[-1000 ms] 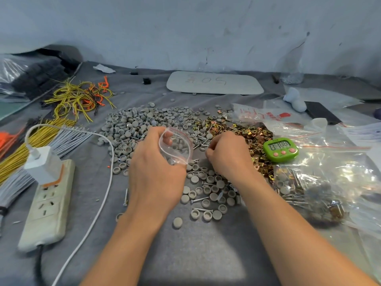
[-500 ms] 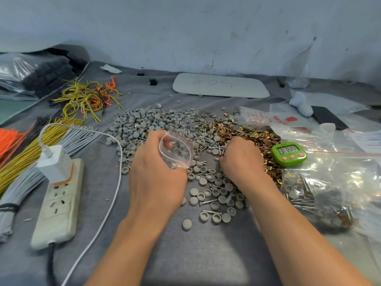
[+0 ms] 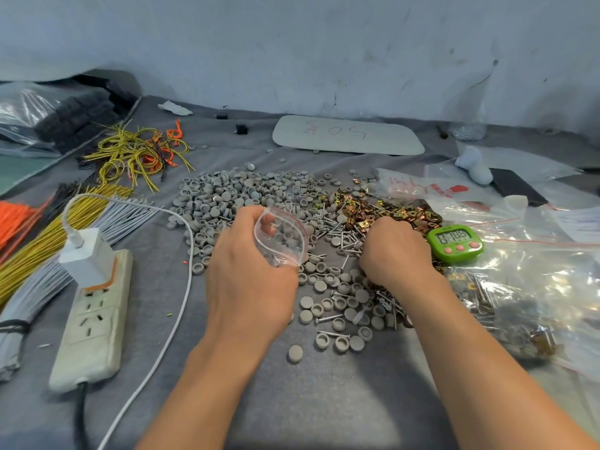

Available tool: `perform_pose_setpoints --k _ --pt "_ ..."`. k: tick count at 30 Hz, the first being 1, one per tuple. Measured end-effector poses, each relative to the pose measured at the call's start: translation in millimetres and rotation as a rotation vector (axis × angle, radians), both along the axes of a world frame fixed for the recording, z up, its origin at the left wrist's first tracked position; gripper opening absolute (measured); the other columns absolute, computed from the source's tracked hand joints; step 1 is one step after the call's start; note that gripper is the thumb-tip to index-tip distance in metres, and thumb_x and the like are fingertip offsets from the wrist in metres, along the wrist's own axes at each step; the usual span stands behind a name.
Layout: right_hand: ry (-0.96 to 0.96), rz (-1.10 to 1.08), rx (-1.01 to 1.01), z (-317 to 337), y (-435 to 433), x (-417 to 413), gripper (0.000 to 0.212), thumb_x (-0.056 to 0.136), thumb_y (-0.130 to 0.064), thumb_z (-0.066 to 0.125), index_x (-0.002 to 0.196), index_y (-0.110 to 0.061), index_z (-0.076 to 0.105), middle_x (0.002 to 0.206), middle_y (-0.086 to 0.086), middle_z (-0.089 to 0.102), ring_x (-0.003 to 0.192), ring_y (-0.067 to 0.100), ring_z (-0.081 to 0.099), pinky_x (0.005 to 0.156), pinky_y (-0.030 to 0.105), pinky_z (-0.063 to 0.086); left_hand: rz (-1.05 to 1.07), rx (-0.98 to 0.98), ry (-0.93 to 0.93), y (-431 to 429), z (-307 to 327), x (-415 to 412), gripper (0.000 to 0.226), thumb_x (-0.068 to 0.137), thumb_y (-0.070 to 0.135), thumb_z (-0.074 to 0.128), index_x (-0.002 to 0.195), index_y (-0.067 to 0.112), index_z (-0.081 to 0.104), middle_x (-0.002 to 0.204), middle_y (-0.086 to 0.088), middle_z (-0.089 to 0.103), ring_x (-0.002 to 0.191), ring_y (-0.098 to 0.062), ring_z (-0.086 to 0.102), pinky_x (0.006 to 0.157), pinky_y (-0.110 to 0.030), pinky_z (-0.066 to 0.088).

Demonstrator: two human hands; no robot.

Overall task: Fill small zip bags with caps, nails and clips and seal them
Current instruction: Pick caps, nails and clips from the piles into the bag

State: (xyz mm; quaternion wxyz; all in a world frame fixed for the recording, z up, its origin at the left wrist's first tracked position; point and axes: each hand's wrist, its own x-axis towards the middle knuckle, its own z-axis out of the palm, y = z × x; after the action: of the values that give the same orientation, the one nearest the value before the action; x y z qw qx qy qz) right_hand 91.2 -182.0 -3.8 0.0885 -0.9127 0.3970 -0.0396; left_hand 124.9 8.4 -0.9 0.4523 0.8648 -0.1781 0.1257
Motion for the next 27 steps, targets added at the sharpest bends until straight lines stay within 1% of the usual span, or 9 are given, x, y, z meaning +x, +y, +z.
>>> perform_pose_setpoints --k 3,5,9,12,14,17,21,24,27 --pt "0.045 0.027 -0.071 -1 2 -2 0.029 0.086 -0.011 0.067 0.074 -0.018 0.041 0.067 0.0 0.039 0.065 0.026 0.045 0.065 0.037 0.039 0.003 0.005 -0.004 2 1 1 0.042 0.081 0.019 0.076 0.104 0.042 0.049 0.097 0.013 0.063 0.085 -0.014 0.054 0.063 -0.016 0.031" --pt "0.063 0.042 -0.082 0 -1 -3 0.031 0.085 -0.014 0.068 0.072 -0.02 0.041 0.067 -0.001 0.04 0.068 0.027 0.048 0.068 0.036 0.039 0.007 0.003 -0.012 0 2 2 0.042 0.081 0.021 0.076 0.103 0.043 0.049 0.096 0.014 0.062 0.084 -0.013 0.053 0.064 -0.015 0.031" --pt "0.044 0.119 -0.091 -1 -9 -7 0.008 0.088 -0.019 0.07 0.093 -0.018 0.065 0.078 0.001 0.057 0.078 0.029 0.057 0.072 0.037 0.047 -0.009 -0.009 -0.029 -5 0 -1 0.034 0.084 0.024 0.074 0.103 0.04 0.051 0.094 0.013 0.064 0.086 -0.015 0.056 0.066 -0.031 0.039" --pt "0.034 0.186 -0.085 -8 -7 -8 0.004 0.087 -0.02 0.069 0.087 -0.018 0.066 0.075 0.0 0.06 0.064 0.021 0.053 0.074 0.038 0.046 -0.016 0.005 -0.031 -7 -1 -1 0.033 0.084 0.023 0.073 0.103 0.038 0.052 0.094 0.013 0.064 0.087 -0.017 0.058 0.071 -0.035 0.041" --pt "0.073 0.232 -0.09 -12 -5 -8 0.005 0.088 -0.022 0.067 0.086 -0.019 0.063 0.074 -0.003 0.054 0.065 0.02 0.051 0.084 0.042 0.043 -0.016 0.014 -0.025 -8 0 -1 0.037 0.081 0.022 0.074 0.104 0.038 0.052 0.095 0.013 0.063 0.087 -0.017 0.057 0.071 -0.034 0.039" --pt "0.064 0.27 -0.103 -14 -8 -9 0.005 0.091 -0.025 0.065 0.094 -0.023 0.069 0.092 -0.003 0.062 0.088 0.025 0.061 0.106 0.049 0.036 -0.022 0.013 -0.022 -10 1 0 0.042 0.078 0.021 0.075 0.107 0.039 0.052 0.097 0.014 0.064 0.088 -0.015 0.057 0.071 -0.032 0.039" --pt "-0.015 0.274 -0.184 -16 -14 -11 0.008 0.091 -0.02 0.065 0.089 -0.024 0.072 0.084 -0.004 0.069 0.087 0.024 0.066 0.102 0.044 0.034 -0.034 0.015 -0.015 -13 -2 -3 0.039 0.081 0.023 0.074 0.106 0.042 0.051 0.097 0.013 0.063 0.088 -0.016 0.058 0.071 -0.033 0.041" --pt "-0.025 0.314 -0.127 -18 -12 -11 0.013 0.092 -0.016 0.063 0.085 -0.019 0.074 0.077 -0.002 0.069 0.083 0.023 0.065 0.1 0.042 0.031 -0.03 0.015 -0.02 -14 -3 -4 0.038 0.082 0.022 0.074 0.106 0.04 0.052 0.097 0.012 0.064 0.088 -0.017 0.059 0.071 -0.035 0.042" --pt "-0.01 0.324 -0.1 -18 -15 -15 0.012 0.092 -0.018 0.064 0.085 -0.019 0.073 0.078 -0.002 0.069 0.086 0.024 0.063 0.101 0.043 0.03 -0.024 0.024 -0.019 -14 -3 -4 0.038 0.082 0.022 0.074 0.107 0.04 0.052 0.097 0.013 0.064 0.087 -0.017 0.058 0.068 -0.032 0.04"
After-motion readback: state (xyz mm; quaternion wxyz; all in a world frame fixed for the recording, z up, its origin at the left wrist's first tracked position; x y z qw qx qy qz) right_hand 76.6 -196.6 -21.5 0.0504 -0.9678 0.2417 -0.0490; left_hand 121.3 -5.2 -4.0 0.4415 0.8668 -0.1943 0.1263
